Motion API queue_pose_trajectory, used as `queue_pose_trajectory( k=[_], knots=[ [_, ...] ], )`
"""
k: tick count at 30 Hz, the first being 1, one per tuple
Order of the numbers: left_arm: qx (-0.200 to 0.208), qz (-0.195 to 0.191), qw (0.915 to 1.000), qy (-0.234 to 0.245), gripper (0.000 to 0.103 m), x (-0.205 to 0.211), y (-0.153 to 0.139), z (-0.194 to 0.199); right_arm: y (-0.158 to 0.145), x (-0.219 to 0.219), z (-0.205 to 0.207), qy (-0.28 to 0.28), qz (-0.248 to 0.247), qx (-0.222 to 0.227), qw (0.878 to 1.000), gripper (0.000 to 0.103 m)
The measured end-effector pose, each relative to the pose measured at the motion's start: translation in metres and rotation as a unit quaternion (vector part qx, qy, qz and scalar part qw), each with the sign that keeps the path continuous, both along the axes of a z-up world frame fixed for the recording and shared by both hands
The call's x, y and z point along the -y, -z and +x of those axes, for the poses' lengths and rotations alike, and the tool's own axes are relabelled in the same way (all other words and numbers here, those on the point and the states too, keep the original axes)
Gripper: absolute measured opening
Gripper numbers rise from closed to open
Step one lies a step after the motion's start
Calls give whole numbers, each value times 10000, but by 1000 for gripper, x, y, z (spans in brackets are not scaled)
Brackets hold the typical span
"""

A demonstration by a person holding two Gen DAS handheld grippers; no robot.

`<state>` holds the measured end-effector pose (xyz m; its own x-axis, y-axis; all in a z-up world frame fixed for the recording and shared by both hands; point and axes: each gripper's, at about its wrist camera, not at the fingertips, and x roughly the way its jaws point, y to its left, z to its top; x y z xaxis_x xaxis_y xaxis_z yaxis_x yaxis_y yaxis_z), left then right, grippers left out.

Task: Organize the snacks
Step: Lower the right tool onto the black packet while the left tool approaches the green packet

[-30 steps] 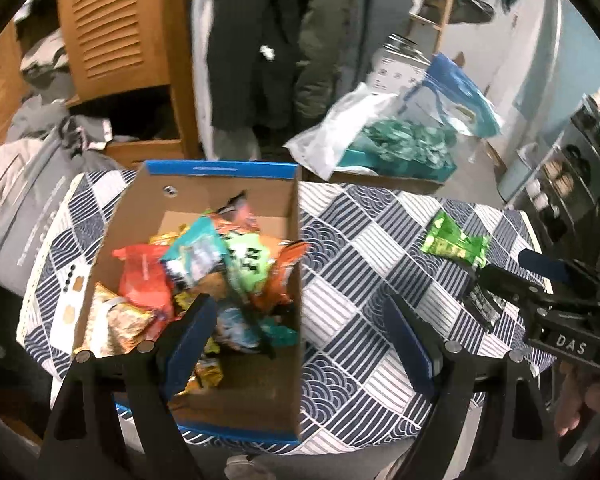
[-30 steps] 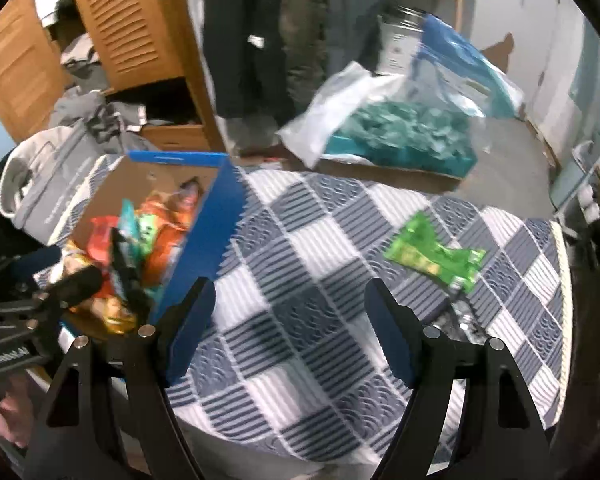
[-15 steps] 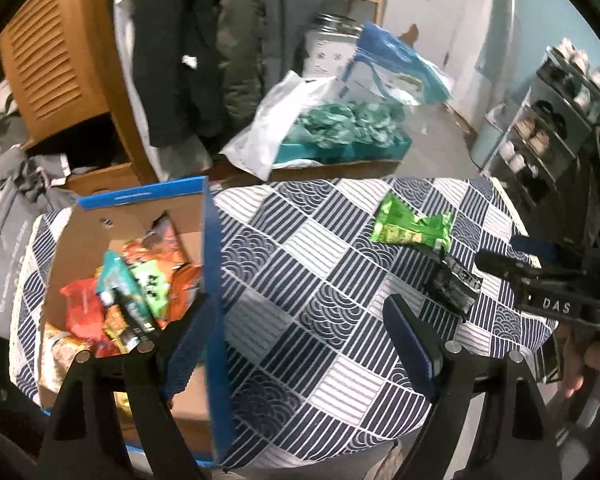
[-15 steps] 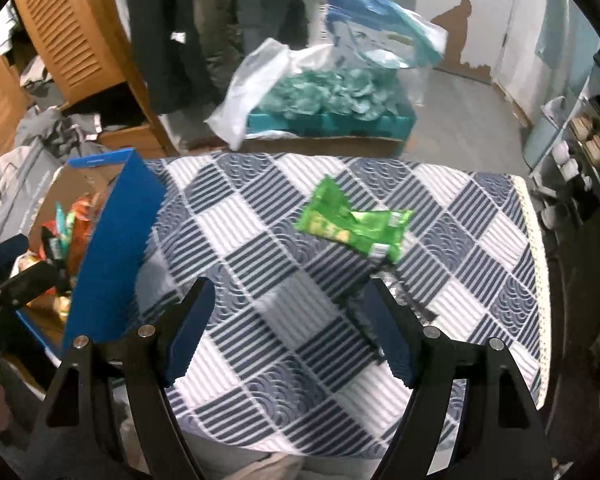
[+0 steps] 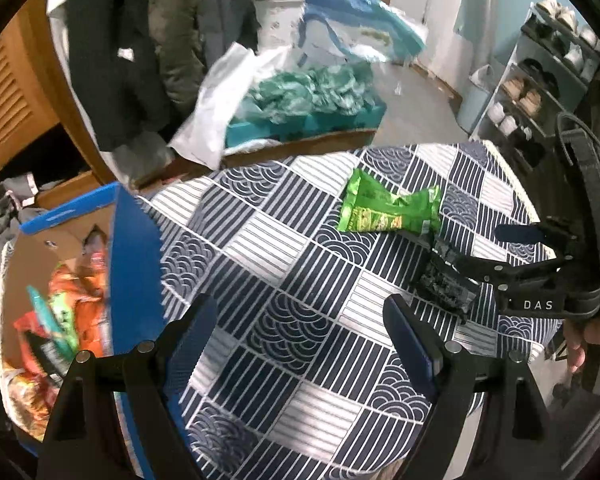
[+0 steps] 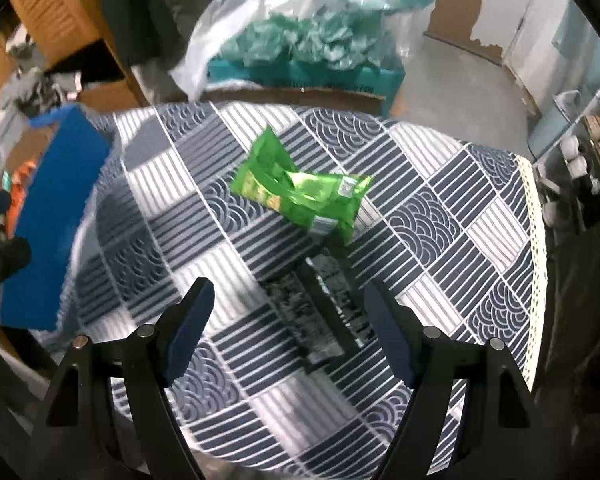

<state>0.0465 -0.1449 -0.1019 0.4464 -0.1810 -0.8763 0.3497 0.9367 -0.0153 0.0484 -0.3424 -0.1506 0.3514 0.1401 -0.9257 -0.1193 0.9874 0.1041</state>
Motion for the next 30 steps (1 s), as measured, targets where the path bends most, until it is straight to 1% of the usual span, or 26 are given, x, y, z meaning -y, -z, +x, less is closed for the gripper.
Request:
queue_pose_trajectory(
  k=[3, 7, 10, 14, 18, 21, 24, 28, 30],
  knots=[
    [-9, 123, 9999, 63, 86, 13, 16, 7, 16, 5, 6, -14, -22, -80, 10000, 78],
    [-100, 250, 9995, 177, 86, 29, 37, 18, 52, 15, 15, 123, -54, -554, 9984, 78],
    [-124, 369, 9988, 283, 86, 38, 51, 24, 68, 19, 18, 72, -33, -736, 9973, 78],
    [-194, 484, 9979, 371, 86, 46, 66, 32, 79, 21, 19, -63, 19, -819, 9966, 78],
    [-294, 469, 9978, 371, 86, 49, 76, 38, 88, 20, 21, -286, 79, -876, 9957, 78],
    [-346, 424, 9978, 373, 86, 50, 80, 41, 96, 18, 21, -382, -102, -936, 9948, 79],
    [-377, 387, 9978, 389, 86, 52, 83, 45, 100, 13, 18, -529, -290, -848, 9946, 79],
    [-388, 270, 9979, 432, 86, 54, 81, 47, 111, 6, 16, -477, -466, -911, 9936, 79],
    [-391, 215, 9978, 481, 86, 57, 80, 49, 110, 4, 14, -452, -414, -880, 9942, 77]
  ],
)
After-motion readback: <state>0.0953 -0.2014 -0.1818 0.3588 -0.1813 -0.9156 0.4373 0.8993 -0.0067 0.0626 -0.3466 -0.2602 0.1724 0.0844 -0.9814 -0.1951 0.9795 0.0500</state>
